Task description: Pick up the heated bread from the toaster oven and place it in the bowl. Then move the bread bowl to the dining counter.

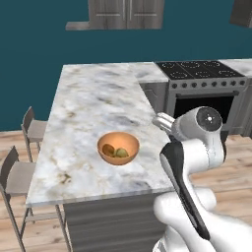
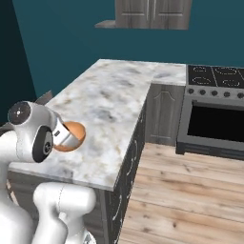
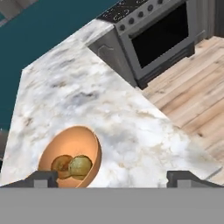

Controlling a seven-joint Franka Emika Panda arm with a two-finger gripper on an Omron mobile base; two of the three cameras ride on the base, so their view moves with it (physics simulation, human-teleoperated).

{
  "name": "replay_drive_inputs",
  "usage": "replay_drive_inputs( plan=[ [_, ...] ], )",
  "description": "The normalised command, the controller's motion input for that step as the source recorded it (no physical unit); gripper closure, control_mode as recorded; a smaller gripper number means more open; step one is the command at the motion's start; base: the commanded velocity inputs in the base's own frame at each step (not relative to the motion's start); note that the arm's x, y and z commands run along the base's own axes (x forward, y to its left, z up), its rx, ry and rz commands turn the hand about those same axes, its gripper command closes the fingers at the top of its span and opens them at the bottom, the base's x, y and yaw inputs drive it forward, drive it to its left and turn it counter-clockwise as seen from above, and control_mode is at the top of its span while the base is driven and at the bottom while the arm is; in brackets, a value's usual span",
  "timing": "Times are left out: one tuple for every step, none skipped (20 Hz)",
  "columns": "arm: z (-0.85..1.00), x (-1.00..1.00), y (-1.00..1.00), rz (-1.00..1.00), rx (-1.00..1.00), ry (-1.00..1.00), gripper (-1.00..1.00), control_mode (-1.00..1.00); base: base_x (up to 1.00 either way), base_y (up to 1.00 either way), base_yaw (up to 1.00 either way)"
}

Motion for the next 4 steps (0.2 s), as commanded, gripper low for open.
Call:
replay_drive_inputs(
  plan=[
    [0.71,-1.0,-0.28,0.01,0.01,-0.3,-1.0,-1.0,0.0,0.0,0.0],
    [0.79,-1.0,-0.21,0.02,0.01,-0.32,-1.0,-1.0,0.0,0.0,0.0],
    [0.73,-1.0,-0.08,0.03,0.0,-0.35,-1.0,-1.0,0.0,0.0,0.0],
    [0.53,-1.0,0.0,0.06,0.0,-0.35,-1.0,-1.0,0.0,0.0,0.0]
  ],
)
